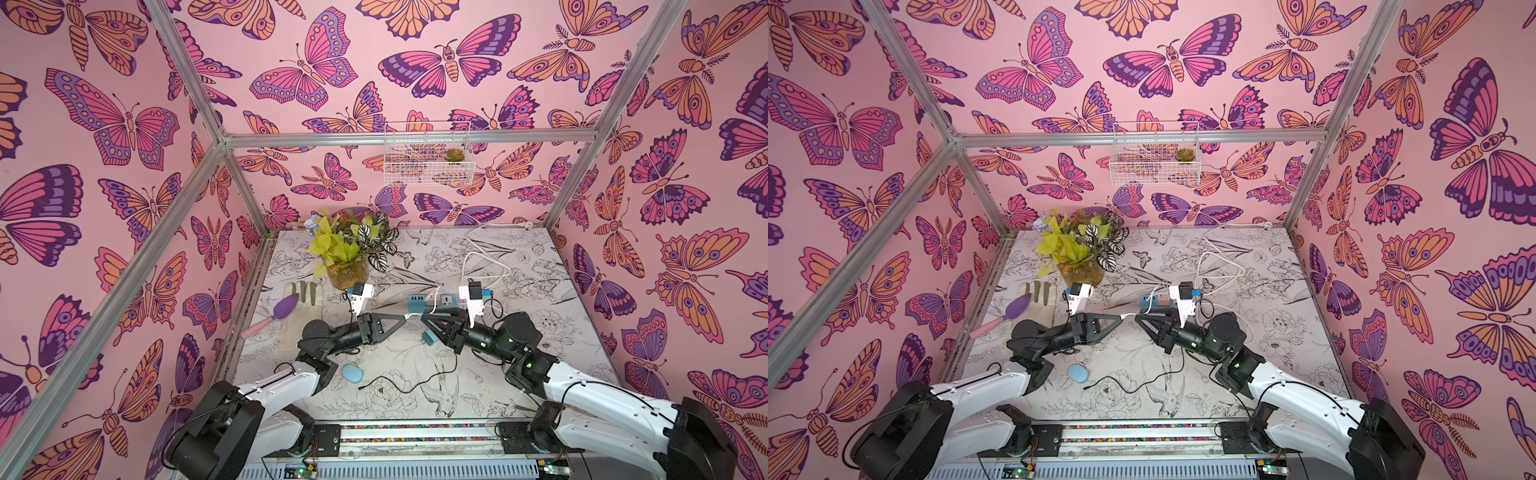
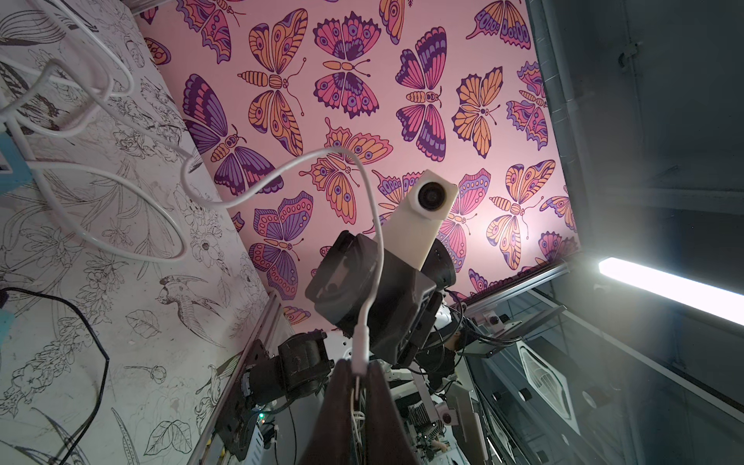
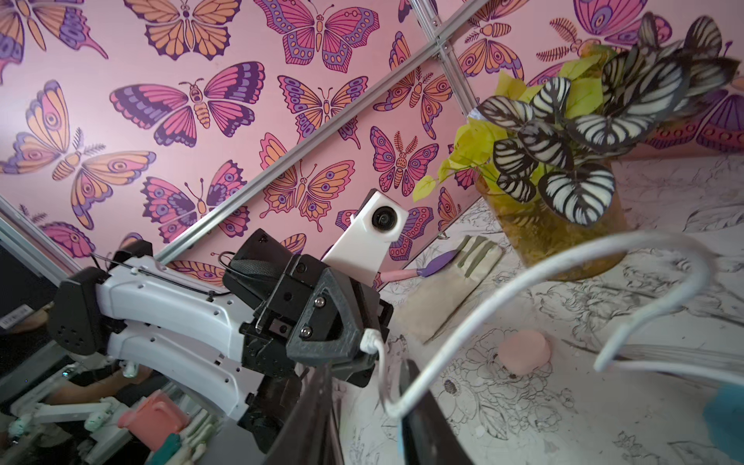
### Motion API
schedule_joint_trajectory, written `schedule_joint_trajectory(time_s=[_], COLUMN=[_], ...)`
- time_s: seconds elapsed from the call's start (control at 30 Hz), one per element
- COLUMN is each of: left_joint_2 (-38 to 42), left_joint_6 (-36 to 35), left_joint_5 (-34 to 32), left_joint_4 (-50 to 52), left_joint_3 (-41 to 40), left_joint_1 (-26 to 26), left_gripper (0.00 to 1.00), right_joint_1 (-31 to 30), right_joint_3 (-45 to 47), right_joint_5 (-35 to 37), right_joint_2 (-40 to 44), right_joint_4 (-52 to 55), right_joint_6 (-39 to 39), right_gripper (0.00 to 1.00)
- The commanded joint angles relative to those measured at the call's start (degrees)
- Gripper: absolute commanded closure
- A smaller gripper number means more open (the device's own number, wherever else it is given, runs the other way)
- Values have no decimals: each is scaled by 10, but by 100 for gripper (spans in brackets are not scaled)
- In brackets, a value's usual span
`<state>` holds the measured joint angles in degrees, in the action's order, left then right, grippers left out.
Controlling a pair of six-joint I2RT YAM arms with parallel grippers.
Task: Charge the bluetooth headset
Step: Adjust the charging cable.
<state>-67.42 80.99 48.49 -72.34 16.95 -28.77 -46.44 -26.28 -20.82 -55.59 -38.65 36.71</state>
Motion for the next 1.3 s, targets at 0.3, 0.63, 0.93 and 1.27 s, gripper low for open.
schedule_joint_trajectory(time_s=[0.3,0.63,0.93,1.27], left_joint_2=[156,137,123,148], left_joint_6=[-358,-474,-499,-494], left_joint_5=[-49,-62,-62,-53], left_joint_4=[620,783,791,774], left_joint_3=[121,185,206,204], left_joint_1=[12,-13,-56,-57], left_gripper=[100,100,100,100], right_joint_1=[47,51,64,65], right_joint_3=[-18,-112,-141,-128], right_joint_5=[-11,-128,-202,-286], right_joint_2=[99,56,-34,-120], right_joint_4=[287,324,263,183], right_joint_6=[-45,-77,-56,-22], right_gripper=[53,53,50,51])
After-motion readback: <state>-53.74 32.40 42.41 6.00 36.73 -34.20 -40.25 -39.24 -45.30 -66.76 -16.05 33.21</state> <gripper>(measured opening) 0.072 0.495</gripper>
